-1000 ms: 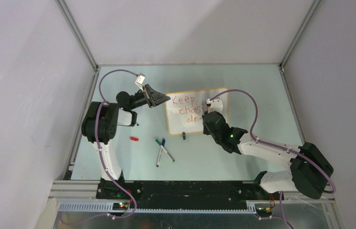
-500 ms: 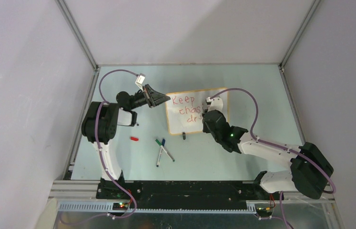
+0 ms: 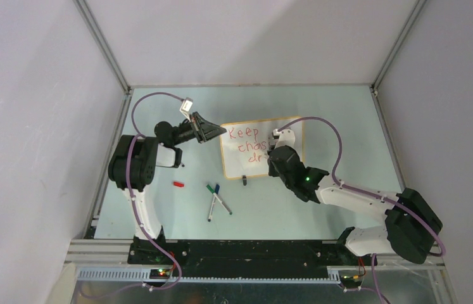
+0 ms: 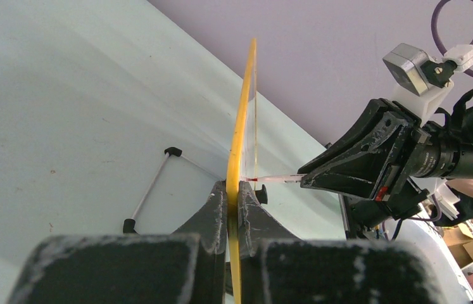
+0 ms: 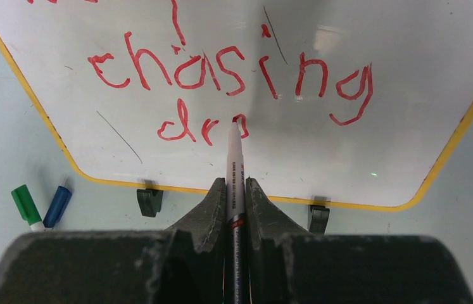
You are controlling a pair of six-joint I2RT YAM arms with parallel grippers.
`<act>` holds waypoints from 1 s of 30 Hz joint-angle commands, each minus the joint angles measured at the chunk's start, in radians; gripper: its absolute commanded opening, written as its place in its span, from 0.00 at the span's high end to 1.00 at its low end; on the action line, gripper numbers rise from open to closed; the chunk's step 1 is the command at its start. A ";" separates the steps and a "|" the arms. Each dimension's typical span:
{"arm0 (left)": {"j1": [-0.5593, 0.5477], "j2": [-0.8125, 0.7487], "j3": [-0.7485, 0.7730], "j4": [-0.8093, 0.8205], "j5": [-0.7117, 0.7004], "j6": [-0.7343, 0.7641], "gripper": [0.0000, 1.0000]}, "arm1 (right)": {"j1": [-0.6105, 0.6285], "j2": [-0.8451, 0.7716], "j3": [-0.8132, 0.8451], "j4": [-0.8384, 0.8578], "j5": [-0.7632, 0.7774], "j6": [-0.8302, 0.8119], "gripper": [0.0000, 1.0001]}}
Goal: Write a sentence on the whiteboard
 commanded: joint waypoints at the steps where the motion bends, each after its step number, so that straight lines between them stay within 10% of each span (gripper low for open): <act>1: -0.012 -0.039 -0.013 0.051 0.045 0.079 1.00 | -0.004 0.012 0.044 0.026 -0.013 0.001 1.00; 30: -0.013 -0.037 -0.013 0.051 0.048 0.077 1.00 | 0.010 0.027 0.051 -0.110 0.003 0.038 1.00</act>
